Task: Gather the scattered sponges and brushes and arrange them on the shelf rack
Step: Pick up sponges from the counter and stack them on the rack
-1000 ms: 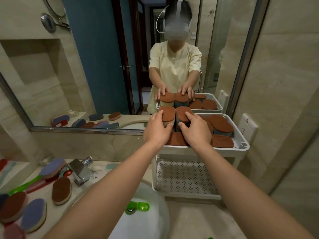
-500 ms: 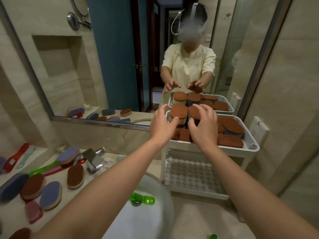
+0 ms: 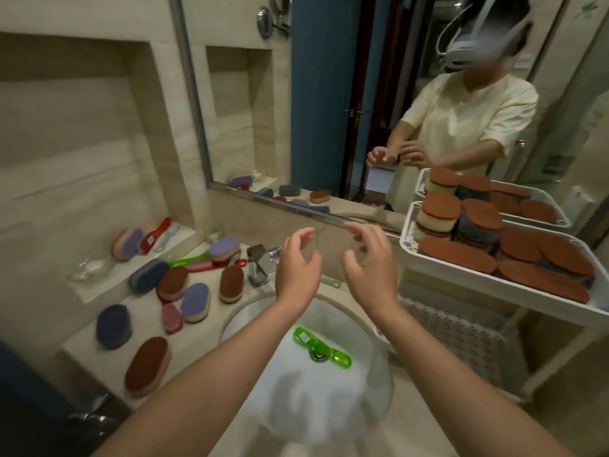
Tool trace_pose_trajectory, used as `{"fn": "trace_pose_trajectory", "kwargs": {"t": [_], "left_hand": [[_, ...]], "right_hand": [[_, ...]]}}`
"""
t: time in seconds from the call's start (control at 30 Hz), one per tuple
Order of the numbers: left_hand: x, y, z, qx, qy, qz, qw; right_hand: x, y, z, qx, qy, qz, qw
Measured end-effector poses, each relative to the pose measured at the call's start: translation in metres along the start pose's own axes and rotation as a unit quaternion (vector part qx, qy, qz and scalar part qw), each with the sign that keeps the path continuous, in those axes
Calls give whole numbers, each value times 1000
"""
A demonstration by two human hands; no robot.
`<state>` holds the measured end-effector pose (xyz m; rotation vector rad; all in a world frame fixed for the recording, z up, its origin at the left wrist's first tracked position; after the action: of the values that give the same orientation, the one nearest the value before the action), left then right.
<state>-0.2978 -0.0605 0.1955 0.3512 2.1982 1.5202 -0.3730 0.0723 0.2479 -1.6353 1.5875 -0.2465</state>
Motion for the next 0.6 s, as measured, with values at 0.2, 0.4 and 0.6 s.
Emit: {"fn": "trace_pose_trajectory", "kwargs": {"t": [0.2, 0.4, 0.6], "left_hand": [[-79, -44, 8, -33, 83, -25, 996], [-148, -86, 19, -88, 133, -72, 985], [-201, -138, 30, -154, 135, -121, 971]], "right_hand": [[76, -17, 36, 31, -94, -43, 994], [142, -34, 59, 36, -168, -77, 982], [212, -34, 86, 63, -241, -83, 965]]}}
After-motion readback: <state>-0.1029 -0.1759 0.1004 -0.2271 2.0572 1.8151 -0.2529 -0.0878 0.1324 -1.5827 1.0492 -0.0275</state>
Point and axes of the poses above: each hand's wrist, its own z-axis away from the middle knuckle, its own x-axis out of the palm, y = z × x, the point moved 7 cm from there along -z, towards the middle knuckle, and after that the axes turned 3 degrees about y, right-handed, at the moved point
